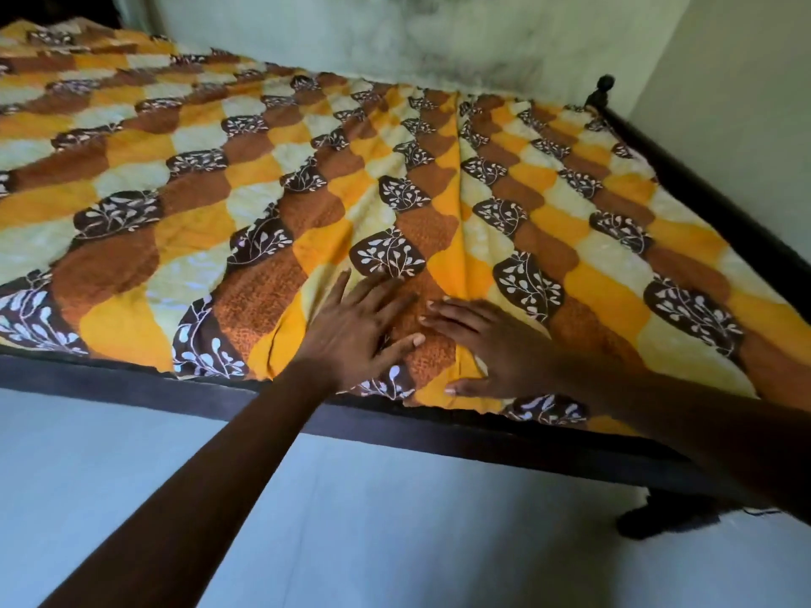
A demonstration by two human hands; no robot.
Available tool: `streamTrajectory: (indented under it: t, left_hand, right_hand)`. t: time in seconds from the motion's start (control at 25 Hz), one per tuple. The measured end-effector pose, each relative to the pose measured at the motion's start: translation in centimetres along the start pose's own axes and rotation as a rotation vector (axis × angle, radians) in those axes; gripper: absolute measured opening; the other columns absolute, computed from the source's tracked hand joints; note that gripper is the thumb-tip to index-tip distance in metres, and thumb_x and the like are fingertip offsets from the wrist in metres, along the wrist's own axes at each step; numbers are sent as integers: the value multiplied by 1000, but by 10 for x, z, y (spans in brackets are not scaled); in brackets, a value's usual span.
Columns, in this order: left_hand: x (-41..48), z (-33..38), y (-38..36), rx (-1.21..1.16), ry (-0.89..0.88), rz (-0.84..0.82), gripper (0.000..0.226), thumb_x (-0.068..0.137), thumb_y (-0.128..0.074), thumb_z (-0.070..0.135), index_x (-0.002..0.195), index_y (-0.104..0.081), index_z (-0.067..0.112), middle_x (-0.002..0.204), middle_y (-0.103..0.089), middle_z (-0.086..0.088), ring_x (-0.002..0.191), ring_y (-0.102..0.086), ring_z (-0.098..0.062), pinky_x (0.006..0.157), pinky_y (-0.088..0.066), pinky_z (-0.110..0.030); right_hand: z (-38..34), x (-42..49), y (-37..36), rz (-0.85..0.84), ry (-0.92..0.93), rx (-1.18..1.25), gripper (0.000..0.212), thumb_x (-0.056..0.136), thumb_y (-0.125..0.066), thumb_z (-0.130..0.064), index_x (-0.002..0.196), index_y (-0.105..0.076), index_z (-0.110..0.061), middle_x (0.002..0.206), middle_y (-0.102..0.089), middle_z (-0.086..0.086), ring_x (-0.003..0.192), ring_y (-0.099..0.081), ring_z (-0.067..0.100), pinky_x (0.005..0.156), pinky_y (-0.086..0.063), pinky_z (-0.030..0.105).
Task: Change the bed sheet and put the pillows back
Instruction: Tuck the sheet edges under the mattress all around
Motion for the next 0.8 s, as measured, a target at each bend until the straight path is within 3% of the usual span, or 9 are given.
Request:
streamTrajectory:
  t: [0.08,0.24,0.52,0.8]
  left_hand:
    - [-2,-6,-19,55,-18,-33,76,89,-6,67,137,-44,23,141,-47,-6,133,-41,-27,112,-26,-49]
    - [-7,-8,-37,28,-20,55,68,89,-22,65,138,-43,23,142,-46,-6,134,-39,-28,110,-28,-48]
    - [-8,-13,-49,3,-73,193,65,89,-25,63,138,-40,23,143,-44,-8,135,-36,-30,110,-27,-48]
    - [-14,-9,-59,68,-46,103,68,90,-17,62,138,-38,19,144,-39,-11,137,-32,-31,111,-24,-51]
  right_hand:
    - [0,1,-8,28,5,-27,89,77,-37,-75,147,-14,-25,156,-20,4,144,-14,21,115,-14,44]
    - [-5,3,-13,73,-2,-55,84,80,-38,-72,145,-21,-24,153,-28,6,142,-22,24,113,-22,50]
    - [-4,4,-26,203,43,-43,78,82,-34,-71,142,-30,-22,148,-35,9,138,-29,28,111,-23,51]
    - [-9,4,-55,308,31,30,76,81,-43,-66,142,-39,-21,149,-35,11,140,-29,30,111,-23,52]
Point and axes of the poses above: each hand's wrist, its own x-axis towards the middle knuckle, its own y-axis out of the back of the hand, z = x × y, the point moved 1 cm from there along x, towards the middle knuckle
